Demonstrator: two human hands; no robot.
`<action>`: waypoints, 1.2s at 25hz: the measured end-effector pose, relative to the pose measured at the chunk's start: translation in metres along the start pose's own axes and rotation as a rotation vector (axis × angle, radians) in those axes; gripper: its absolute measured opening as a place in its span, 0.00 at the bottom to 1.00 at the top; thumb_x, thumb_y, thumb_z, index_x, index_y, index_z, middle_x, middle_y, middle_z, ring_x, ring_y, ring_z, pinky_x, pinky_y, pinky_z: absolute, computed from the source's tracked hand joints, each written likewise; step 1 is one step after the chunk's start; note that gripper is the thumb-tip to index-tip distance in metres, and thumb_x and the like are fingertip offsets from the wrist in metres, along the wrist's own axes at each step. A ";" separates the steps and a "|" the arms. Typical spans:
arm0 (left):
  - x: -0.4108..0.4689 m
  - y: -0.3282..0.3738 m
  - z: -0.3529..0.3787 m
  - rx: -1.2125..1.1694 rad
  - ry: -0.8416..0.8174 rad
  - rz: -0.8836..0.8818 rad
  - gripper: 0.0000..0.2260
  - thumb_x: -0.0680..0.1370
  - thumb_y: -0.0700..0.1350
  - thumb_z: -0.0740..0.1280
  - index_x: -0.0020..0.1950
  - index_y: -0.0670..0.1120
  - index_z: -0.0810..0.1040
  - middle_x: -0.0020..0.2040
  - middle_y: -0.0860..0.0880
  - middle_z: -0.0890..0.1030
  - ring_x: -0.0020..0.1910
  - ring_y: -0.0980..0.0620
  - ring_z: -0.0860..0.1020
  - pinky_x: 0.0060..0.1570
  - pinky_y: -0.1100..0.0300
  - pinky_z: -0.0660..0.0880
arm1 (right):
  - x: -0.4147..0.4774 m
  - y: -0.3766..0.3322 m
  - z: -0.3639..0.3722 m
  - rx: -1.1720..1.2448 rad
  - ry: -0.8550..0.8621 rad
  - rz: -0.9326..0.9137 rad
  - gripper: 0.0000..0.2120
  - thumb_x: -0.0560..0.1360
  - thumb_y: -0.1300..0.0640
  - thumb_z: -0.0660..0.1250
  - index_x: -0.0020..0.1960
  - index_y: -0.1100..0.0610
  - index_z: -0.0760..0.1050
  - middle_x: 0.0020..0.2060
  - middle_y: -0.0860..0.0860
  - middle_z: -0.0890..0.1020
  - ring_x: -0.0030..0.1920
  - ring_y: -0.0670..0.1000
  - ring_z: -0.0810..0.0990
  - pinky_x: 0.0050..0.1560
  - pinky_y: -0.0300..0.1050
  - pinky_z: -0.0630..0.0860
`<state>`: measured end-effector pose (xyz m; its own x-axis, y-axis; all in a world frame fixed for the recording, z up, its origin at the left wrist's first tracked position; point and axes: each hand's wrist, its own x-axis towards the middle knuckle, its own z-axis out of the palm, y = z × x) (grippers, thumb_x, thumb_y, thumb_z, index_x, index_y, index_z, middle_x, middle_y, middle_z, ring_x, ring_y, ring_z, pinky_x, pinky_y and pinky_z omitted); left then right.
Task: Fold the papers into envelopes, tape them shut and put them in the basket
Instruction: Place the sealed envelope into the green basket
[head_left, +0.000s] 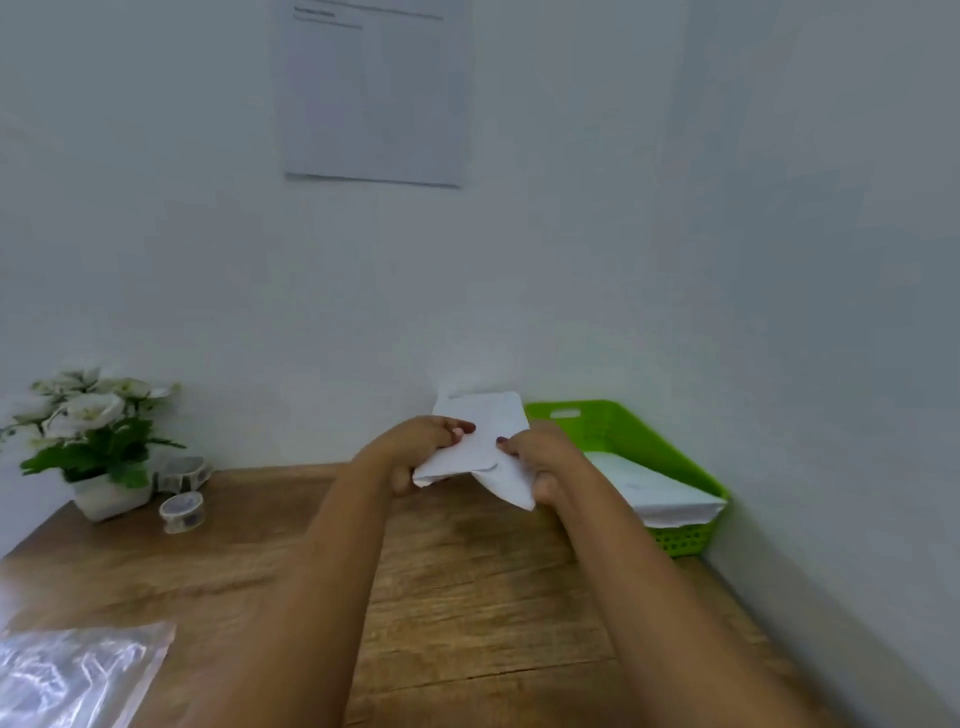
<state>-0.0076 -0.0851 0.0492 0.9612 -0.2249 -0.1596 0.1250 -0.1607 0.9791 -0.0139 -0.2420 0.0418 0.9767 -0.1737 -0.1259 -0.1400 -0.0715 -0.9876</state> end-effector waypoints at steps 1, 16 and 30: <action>-0.001 0.006 0.011 -0.021 -0.010 -0.015 0.13 0.81 0.38 0.57 0.65 0.41 0.73 0.52 0.47 0.78 0.46 0.53 0.76 0.43 0.63 0.75 | -0.006 -0.010 -0.014 -0.003 0.010 0.031 0.14 0.74 0.70 0.65 0.60 0.69 0.74 0.55 0.62 0.79 0.48 0.56 0.78 0.42 0.48 0.77; -0.018 0.038 0.142 -0.113 -0.018 -0.340 0.07 0.79 0.35 0.61 0.41 0.42 0.74 0.37 0.44 0.73 0.31 0.51 0.69 0.25 0.63 0.64 | -0.030 -0.019 -0.175 -0.319 0.182 0.318 0.17 0.72 0.66 0.71 0.57 0.73 0.74 0.54 0.66 0.79 0.46 0.56 0.77 0.45 0.47 0.72; 0.011 0.026 0.168 0.546 0.242 -0.100 0.09 0.75 0.44 0.66 0.53 0.47 0.82 0.55 0.48 0.81 0.56 0.49 0.78 0.51 0.60 0.73 | 0.022 -0.014 -0.178 -0.881 -0.014 0.126 0.23 0.76 0.49 0.66 0.65 0.63 0.74 0.65 0.58 0.76 0.65 0.56 0.74 0.60 0.43 0.70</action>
<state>-0.0349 -0.2531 0.0519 0.9879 0.0311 -0.1520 0.1351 -0.6545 0.7439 -0.0192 -0.4196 0.0696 0.9466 -0.2198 -0.2360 -0.3155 -0.7831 -0.5359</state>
